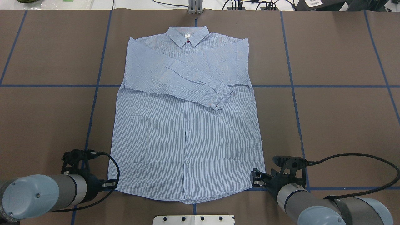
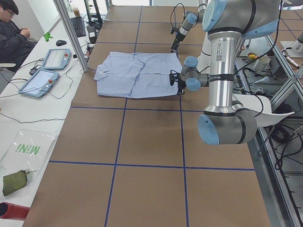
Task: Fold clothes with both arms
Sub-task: 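Grasp the shirt hem corners with both grippers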
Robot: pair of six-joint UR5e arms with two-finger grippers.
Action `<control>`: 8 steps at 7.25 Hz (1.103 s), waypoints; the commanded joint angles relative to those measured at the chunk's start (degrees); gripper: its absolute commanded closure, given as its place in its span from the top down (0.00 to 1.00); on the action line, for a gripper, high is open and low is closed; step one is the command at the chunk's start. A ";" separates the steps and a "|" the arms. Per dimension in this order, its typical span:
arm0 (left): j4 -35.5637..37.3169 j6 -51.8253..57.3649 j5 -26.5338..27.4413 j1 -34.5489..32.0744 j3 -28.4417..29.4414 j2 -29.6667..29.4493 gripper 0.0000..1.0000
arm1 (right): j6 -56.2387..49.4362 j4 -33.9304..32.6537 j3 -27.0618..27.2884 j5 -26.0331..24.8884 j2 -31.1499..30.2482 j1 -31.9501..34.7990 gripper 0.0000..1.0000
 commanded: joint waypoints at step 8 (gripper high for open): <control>-0.29 0.02 -0.12 0.00 0.08 -0.23 0.00 | 2.04 -4.72 -1.33 -1.97 0.60 -2.57 0.46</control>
